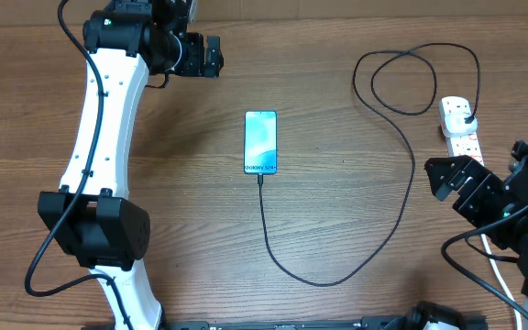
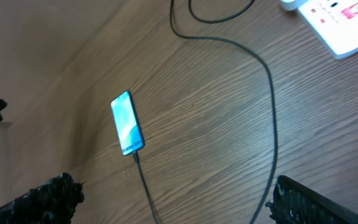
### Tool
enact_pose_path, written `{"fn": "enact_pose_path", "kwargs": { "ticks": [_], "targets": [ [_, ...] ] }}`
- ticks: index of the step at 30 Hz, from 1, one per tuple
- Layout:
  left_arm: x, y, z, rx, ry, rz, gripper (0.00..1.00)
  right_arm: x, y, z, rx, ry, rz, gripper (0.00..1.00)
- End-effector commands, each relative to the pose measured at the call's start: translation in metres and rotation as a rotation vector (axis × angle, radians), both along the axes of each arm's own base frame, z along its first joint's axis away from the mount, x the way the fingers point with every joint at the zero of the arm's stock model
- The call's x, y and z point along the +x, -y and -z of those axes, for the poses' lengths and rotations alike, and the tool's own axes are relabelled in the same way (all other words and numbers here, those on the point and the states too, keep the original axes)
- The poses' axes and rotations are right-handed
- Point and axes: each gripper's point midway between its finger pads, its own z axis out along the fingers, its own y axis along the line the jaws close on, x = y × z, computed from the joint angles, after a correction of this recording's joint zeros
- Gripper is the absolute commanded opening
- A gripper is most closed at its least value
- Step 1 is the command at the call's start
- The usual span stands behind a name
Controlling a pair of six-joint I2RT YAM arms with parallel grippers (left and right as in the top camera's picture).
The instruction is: Plug charger to phone and switch on socket
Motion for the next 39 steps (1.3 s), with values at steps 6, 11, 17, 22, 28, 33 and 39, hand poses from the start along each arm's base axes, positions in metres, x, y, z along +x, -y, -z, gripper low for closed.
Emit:
{"fn": "enact_pose_path", "kwargs": {
  "ticks": [6, 11, 17, 22, 28, 33, 39],
  "targets": [
    [0.001, 0.0, 0.005, 0.013, -0.005, 0.013, 0.99, 0.003, 0.008, 0.011, -0.023, -0.047, 0.032, 1.0],
    [0.001, 0.0, 0.005, 0.013, -0.005, 0.013, 1.0, -0.006, 0.007, 0.025, -0.002, -0.138, 0.034, 1.0],
    [0.001, 0.0, 0.005, 0.013, -0.005, 0.013, 1.0, -0.013, 0.012, 0.04, -0.009, -0.236, 0.053, 1.0],
    [0.001, 0.0, 0.005, 0.013, -0.005, 0.012, 1.0, -0.014, 0.008, 0.032, -0.032, -0.181, 0.013, 1.0],
    [0.001, 0.0, 0.005, 0.013, -0.005, 0.013, 1.0, -0.025, -0.01, 0.008, -0.022, -0.045, -0.044, 1.0],
    [0.001, 0.0, 0.005, 0.013, -0.005, 0.013, 1.0, -0.023, -0.02, -0.02, -0.076, 0.129, -0.096, 1.0],
    [0.001, 0.0, 0.005, 0.013, -0.005, 0.013, 1.0, -0.019, -0.043, -0.021, -0.083, 0.174, -0.216, 1.0]
  ]
}}
